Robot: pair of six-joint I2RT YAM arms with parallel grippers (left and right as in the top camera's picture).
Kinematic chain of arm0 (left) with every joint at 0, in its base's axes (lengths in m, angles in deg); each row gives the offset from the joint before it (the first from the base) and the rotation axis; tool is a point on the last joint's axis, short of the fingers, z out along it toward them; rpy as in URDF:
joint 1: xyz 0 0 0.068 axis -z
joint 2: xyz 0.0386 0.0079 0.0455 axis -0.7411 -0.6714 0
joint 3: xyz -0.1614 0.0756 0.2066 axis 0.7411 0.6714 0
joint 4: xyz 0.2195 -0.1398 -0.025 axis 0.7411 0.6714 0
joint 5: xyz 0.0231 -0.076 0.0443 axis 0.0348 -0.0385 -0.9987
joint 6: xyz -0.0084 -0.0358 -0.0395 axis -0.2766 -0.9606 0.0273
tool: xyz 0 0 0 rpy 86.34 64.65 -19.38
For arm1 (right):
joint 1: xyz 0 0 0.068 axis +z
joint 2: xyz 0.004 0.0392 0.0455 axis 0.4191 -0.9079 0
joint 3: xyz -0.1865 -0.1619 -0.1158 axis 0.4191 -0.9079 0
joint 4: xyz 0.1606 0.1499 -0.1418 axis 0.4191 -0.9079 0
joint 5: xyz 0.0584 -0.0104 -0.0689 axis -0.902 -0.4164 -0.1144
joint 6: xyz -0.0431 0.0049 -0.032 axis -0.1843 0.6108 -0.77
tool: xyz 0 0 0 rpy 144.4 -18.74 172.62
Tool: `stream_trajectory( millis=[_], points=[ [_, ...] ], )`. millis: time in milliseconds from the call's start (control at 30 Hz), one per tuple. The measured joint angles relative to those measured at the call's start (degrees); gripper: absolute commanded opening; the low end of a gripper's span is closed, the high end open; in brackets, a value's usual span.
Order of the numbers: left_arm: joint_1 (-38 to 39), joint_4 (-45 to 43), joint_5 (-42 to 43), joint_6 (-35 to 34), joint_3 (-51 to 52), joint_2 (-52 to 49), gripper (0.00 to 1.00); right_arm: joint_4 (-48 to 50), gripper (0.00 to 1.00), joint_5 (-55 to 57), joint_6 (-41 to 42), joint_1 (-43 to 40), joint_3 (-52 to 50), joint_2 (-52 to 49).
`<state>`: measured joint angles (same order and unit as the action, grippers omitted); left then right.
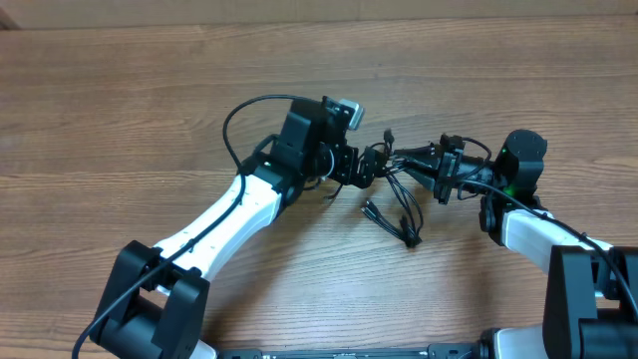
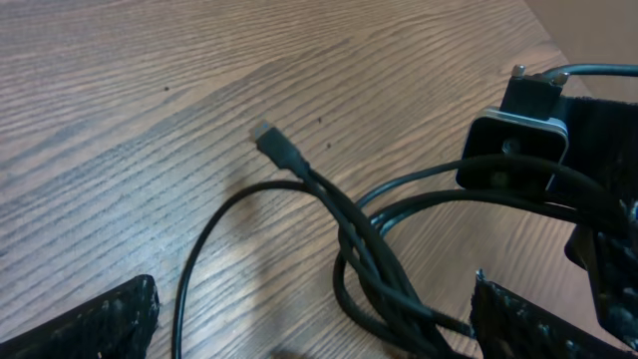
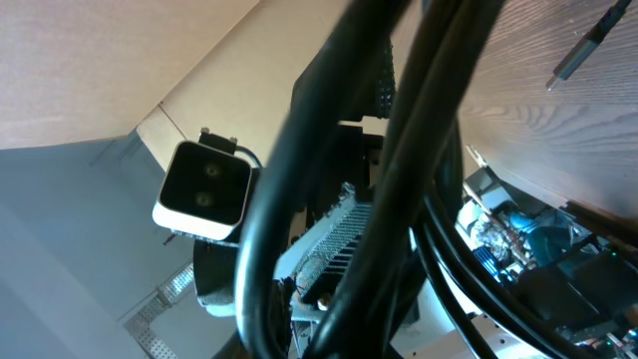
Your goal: Untangle cables
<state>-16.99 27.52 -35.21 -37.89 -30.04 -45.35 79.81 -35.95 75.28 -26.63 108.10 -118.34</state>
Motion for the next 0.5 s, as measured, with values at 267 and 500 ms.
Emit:
stream_trajectory(
  millis=[267, 500],
  points=[
    [0.6, 0.0, -1.6, 0.5, 0.0, 0.0, 1.0, 0.0, 0.13, -0.1, 0.0, 0.0, 0.0, 0.0],
    [0.6, 1.5, -1.5, 0.5, 0.0, 0.0, 1.0, 0.0, 0.13, -0.2, 0.0, 0.0, 0.0, 0.0]
  ],
)
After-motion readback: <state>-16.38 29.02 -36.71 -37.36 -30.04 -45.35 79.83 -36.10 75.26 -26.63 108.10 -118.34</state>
